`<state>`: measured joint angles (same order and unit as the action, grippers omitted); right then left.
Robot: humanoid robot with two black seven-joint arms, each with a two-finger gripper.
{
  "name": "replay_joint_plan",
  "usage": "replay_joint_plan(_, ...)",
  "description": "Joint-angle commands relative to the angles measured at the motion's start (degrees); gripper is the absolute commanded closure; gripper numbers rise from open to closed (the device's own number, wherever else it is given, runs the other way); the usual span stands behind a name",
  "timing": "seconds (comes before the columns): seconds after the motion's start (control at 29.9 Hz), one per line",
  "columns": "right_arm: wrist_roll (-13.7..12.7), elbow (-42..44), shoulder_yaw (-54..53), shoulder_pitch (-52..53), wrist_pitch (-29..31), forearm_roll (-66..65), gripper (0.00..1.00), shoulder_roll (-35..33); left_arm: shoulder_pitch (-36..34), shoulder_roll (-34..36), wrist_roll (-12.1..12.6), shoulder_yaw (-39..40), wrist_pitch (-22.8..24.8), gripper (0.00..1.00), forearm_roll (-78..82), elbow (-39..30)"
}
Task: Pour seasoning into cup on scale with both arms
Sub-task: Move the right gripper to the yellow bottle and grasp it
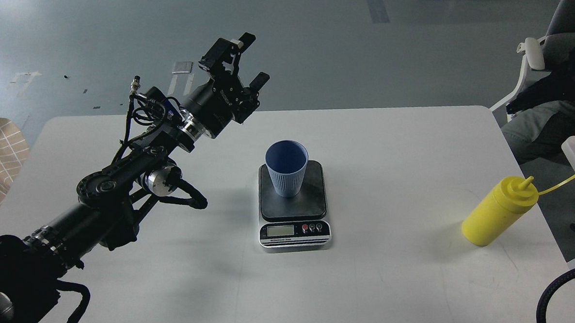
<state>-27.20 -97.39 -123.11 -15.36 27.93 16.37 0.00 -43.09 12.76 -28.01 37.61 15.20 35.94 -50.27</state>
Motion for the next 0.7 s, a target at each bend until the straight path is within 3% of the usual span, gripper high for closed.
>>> replay_joint_plan(0.0,-0.13,2.81,1.47,-3.62,0.07,2.08,0.0,0.0,0.29,-0.19,0.01,0.01,0.0,0.02,1.33,0.08)
replay_joint_plan(0.27,-0.8,8.62,5.15,-7.05,0.07,1.65,0.0,0.0,0.29,-1.07,0.01,-0.08,-0.08,0.02,1.51,0.0)
replay_joint_plan(0.67,-0.8,7.57,11.66,-8.46,0.07,-0.11,0.0,0.0,0.11,-1.33,0.01,0.01,-0.08,0.02,2.3,0.08)
